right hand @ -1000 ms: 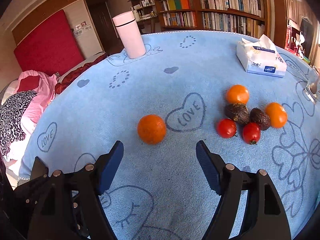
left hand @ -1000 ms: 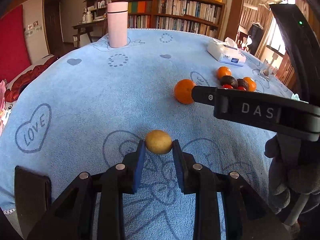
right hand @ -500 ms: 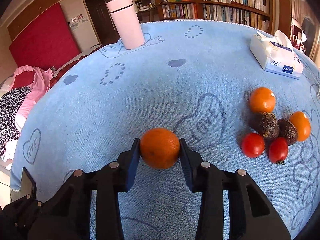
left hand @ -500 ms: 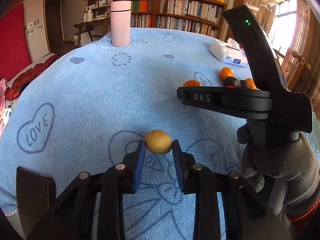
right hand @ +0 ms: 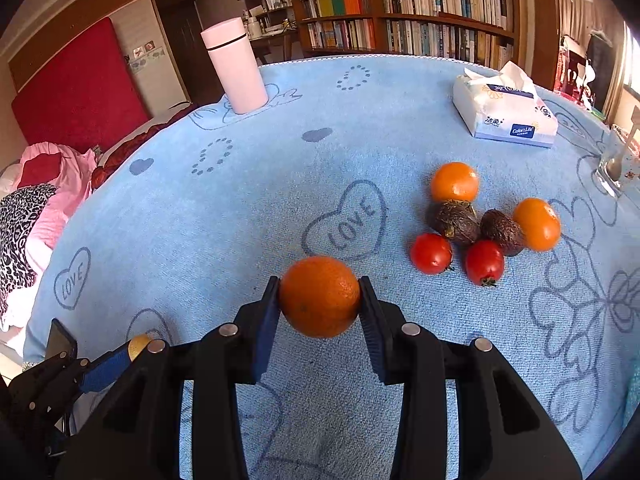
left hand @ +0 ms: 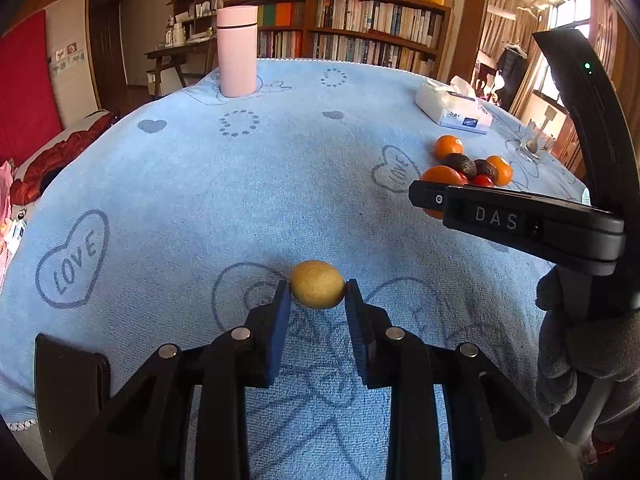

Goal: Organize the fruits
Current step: 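Carry the mandarin into the basket and open the right gripper while the left holds the kiwi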

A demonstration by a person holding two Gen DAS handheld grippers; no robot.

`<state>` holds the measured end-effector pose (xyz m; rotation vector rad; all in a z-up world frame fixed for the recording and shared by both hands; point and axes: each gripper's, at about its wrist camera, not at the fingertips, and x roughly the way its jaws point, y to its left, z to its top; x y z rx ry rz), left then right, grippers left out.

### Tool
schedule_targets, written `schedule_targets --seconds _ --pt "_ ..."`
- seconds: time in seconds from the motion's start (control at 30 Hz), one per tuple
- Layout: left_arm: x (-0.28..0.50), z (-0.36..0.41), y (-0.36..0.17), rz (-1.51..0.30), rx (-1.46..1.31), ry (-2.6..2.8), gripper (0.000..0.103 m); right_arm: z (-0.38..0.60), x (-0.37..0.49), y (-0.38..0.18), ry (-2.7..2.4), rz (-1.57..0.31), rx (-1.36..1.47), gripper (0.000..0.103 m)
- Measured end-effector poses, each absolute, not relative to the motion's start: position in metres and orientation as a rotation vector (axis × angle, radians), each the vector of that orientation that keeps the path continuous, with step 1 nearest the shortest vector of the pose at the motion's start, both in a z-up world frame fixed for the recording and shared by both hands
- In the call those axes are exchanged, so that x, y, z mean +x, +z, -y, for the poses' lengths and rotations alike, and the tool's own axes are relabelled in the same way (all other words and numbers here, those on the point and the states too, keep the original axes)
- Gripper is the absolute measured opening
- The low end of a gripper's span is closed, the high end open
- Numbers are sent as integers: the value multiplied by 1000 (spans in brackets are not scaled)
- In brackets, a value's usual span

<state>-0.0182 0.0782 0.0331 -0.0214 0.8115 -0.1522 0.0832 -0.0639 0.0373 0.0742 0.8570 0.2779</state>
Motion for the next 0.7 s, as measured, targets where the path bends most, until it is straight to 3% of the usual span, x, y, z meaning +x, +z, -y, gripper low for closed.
schedule_targets --seconds 0.7 --pt "-38 -40 50 -747 73 -175 28 131 21 72 200 -764 130 40"
